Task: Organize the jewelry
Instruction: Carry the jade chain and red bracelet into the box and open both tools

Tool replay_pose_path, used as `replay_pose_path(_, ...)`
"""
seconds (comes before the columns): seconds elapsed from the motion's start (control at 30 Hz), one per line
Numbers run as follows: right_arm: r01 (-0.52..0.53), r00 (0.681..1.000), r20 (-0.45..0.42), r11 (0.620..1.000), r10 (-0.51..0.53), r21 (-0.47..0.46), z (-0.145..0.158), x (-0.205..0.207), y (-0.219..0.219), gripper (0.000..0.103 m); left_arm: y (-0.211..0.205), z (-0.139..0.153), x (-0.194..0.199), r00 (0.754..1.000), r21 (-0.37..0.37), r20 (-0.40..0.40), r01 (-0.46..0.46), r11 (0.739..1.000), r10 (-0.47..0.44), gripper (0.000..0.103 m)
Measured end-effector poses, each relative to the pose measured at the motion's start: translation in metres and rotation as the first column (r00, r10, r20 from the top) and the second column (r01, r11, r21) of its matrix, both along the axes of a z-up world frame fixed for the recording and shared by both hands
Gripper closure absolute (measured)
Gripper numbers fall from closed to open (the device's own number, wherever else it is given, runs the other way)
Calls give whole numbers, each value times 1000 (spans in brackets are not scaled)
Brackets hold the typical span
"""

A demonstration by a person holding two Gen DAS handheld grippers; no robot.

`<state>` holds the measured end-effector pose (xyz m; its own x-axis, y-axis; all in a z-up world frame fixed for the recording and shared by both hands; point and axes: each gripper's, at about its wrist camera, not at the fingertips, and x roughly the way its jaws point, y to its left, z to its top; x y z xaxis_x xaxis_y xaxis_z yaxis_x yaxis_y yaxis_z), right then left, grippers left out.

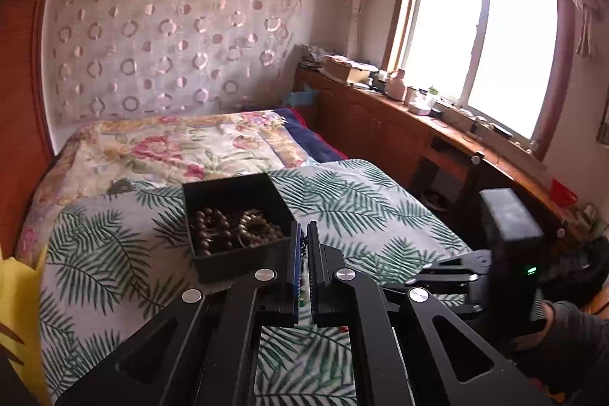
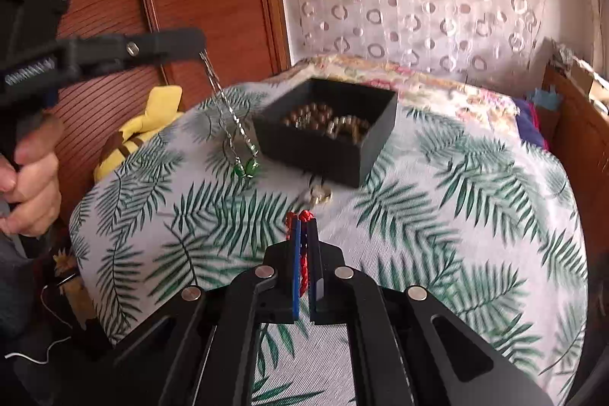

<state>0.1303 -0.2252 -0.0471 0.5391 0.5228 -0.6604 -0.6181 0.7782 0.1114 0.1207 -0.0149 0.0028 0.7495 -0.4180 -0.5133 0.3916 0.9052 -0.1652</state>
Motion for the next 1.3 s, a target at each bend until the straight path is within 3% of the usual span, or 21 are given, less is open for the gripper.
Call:
replay_pose_path(0.53,18,990,138,1000,-17,-3,60,55,22,99,12,-5,52,997,79,-12,-77,994,78,100)
replay_pose_path(1.13,49,997,66,999,-47,-20,33,131,51,99,16,-9,118,990,116,-30,-135,984,139,100)
replay_pose_path(1.23,61,997,55,998,-59,-29,25,137,54,94,14,-14,124,989,120,-40,-140,983,145,100)
replay_pose_path(1.27,66,997,51,997,-64,-31,24,138,53,84,14,-17,125,987,123,-40,-149,981,155,100)
replay_pose_path(1.3,67,997,48,997,-65,-26,23,138,51,82,15,-20,124,986,125,-40,-153,980,159,93)
